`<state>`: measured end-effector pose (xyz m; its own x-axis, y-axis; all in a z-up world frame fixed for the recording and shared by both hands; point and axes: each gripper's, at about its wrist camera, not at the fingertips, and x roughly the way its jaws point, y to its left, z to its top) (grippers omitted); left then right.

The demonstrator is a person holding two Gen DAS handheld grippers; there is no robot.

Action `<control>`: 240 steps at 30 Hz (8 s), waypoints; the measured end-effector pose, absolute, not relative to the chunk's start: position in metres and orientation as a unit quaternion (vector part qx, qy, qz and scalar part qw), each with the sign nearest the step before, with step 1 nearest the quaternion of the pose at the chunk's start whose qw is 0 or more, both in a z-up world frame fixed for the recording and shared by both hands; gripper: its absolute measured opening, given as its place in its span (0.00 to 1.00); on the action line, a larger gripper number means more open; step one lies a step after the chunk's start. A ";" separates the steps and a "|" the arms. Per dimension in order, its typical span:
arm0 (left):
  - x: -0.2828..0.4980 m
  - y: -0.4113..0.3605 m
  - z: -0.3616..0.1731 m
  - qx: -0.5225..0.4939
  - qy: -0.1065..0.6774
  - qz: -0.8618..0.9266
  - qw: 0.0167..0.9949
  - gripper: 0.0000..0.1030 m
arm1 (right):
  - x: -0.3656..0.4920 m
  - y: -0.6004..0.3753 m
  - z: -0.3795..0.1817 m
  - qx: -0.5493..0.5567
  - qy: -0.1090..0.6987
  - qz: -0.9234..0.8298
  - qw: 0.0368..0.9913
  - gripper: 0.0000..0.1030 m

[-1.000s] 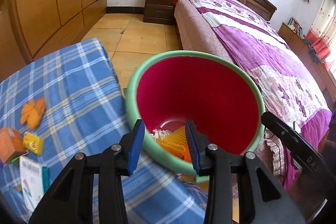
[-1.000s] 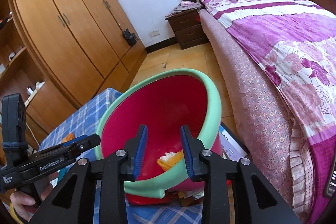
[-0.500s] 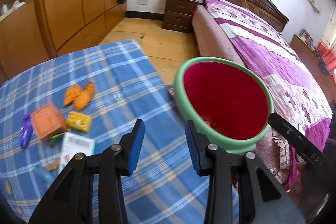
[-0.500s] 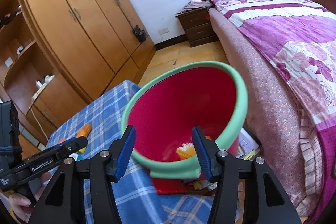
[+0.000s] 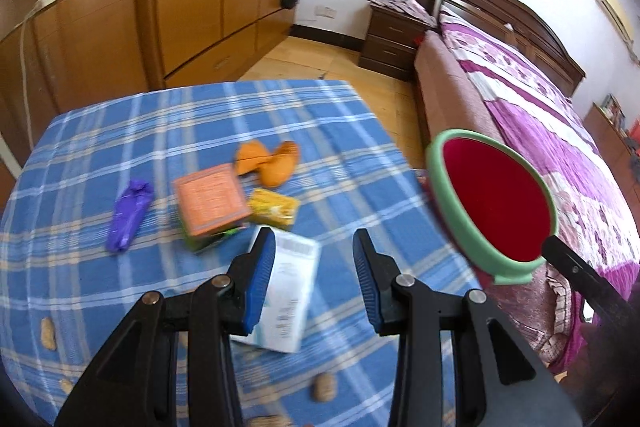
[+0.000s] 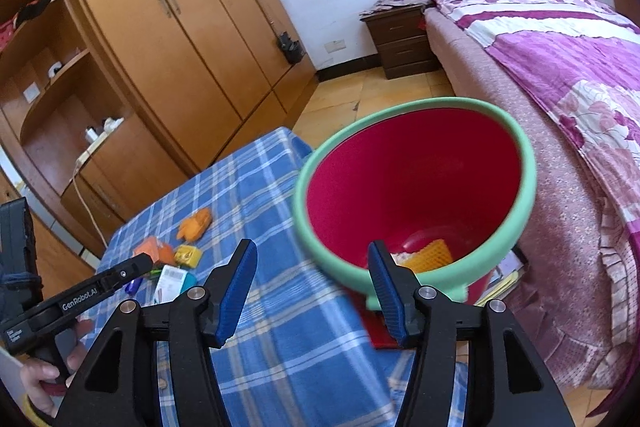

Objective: Collect trash
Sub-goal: 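Return both open tools to the table items, then close the left tool on the purple plastic bag, then grasp the white medicine box with the right tool while the left tool holds the purple bag, then carry the purple bag and white medicine box over the red bucket with both tools, then open the left tool to drop the bag while the right tool releases the medicine box into the bucket, then move both open tools back over the table items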

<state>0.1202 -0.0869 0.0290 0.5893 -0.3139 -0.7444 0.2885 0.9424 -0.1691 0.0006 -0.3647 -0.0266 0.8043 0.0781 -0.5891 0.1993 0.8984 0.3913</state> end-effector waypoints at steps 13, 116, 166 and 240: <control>0.143 -0.016 0.013 -0.028 0.423 -0.106 0.899 0.39 | 0.016 -0.321 -0.036 0.200 0.340 -0.018 0.919 0.57; 0.095 -0.005 0.020 -0.108 0.410 -0.159 0.892 0.30 | 0.032 -0.248 -0.030 0.138 0.345 0.023 0.928 0.56; 0.141 -0.255 0.011 0.035 0.429 -0.314 0.846 0.30 | 0.008 -0.457 -0.024 0.203 0.288 -0.129 0.927 0.56; 0.112 -0.165 0.031 -0.001 0.421 -0.244 0.873 0.51 | 0.005 -0.414 -0.004 0.205 0.271 -0.093 0.936 0.76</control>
